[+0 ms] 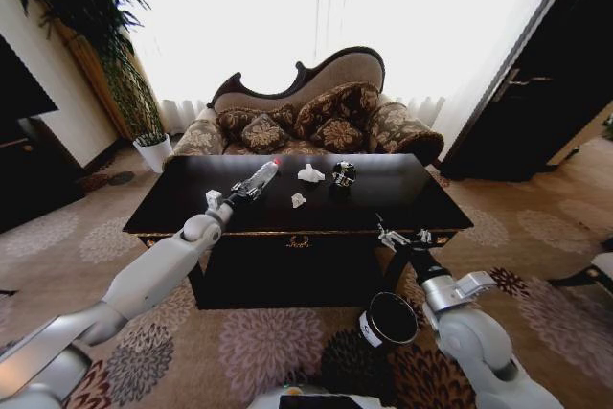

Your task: Move to the front of the table and place the trash on the table into the trash bin.

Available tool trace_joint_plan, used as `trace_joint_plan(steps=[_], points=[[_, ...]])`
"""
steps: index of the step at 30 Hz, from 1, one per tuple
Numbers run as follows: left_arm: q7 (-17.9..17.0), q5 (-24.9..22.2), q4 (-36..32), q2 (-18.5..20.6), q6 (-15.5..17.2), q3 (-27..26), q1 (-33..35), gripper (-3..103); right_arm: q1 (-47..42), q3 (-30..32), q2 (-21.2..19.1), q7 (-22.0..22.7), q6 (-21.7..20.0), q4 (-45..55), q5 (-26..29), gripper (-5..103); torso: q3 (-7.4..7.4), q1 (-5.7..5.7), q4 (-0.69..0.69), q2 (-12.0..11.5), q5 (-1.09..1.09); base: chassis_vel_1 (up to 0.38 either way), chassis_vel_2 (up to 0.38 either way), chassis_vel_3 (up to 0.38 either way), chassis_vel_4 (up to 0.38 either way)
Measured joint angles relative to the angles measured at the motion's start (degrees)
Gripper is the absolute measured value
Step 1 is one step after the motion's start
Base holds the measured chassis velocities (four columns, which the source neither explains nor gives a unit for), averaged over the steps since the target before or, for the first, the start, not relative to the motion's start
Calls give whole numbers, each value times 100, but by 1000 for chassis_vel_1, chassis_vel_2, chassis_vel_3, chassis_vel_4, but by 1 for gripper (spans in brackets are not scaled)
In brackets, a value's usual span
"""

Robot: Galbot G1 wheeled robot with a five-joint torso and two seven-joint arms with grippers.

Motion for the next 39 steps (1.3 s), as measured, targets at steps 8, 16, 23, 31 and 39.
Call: trace_joint_plan(steps=[8,16,23,31,39], points=[[-215,-108,-874,390,234,-657,467,37,-18,52,-10,1,5,42,-4,100,1,1,1,0,0,0,0,0,0],[-492,-586,-2330,1019,533,-1286,1297,37,-48,46,33,-23,110,19,-271,100,0,0,2,0,0,0,0,0,0],[-800,-1263,-3440,1303,796,-1624,1944,37,-75,11,83,-25,451,-96,-1127,100,0,0,2,0,0,0,0,0,0],[-1230,-2172,-4513,1425,1054,-1652,2150,37,-207,163,178,-39,1289,-344,-3494,100,0,0,1,0,1,0,0,0,0],[-1671,-3140,-5143,1415,1137,-1300,1993,37,-168,501,196,70,2427,-871,-5690,100,0,0,0,0,2,0,0,0,0]])
